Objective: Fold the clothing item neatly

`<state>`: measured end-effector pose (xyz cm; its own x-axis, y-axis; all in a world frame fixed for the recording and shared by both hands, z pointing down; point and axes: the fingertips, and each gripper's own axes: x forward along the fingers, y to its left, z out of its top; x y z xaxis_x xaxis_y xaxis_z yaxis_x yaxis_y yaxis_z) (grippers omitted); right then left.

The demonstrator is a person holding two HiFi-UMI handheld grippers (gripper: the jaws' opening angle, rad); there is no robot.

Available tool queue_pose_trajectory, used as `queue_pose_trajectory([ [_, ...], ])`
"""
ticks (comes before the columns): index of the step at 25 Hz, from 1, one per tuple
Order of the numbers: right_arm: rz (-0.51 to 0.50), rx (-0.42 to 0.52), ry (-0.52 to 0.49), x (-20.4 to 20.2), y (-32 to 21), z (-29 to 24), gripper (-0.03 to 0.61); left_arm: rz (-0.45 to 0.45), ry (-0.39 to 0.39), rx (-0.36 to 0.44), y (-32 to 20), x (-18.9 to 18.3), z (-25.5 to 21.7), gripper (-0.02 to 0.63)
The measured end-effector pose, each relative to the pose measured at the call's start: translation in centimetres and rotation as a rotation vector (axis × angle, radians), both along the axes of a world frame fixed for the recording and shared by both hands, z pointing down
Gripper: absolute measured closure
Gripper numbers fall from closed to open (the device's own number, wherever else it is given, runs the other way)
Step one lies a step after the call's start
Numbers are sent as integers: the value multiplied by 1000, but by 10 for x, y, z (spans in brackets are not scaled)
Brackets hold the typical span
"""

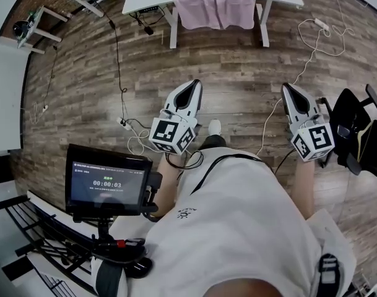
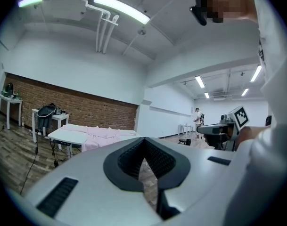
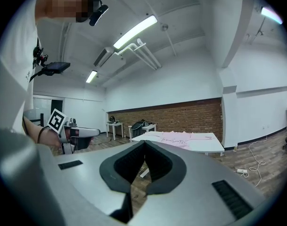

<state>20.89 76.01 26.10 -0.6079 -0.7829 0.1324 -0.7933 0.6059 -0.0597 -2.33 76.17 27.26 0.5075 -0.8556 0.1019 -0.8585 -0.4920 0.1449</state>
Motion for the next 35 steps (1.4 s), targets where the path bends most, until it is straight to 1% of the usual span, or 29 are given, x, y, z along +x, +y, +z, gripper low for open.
queue_pose_trajectory([
  [9, 58, 3, 6, -23, -51, -9, 575, 58, -3, 11, -67, -20, -6, 611],
  [12, 66, 2, 15, -35, -70, -9, 575, 70, -3, -1, -86, -30, -1, 611],
  [16, 103, -41, 30, -59, -122, -15, 575, 94, 3, -36, -142, -53, -2, 611],
  [18, 108, -50, 37, -72, -138, -14, 575, 103, 1, -39, -162, -65, -2, 611],
  [23, 116, -38, 44, -88, -129, 4, 575, 114, -6, -27, -163, -79, 16, 611],
  [30, 117, -22, 47, -89, -129, 0, 575, 118, 9, -7, -164, -79, 14, 611],
  [35, 103, -15, 49, -93, -134, 0, 575, 108, 13, -11, -164, -84, 18, 611],
])
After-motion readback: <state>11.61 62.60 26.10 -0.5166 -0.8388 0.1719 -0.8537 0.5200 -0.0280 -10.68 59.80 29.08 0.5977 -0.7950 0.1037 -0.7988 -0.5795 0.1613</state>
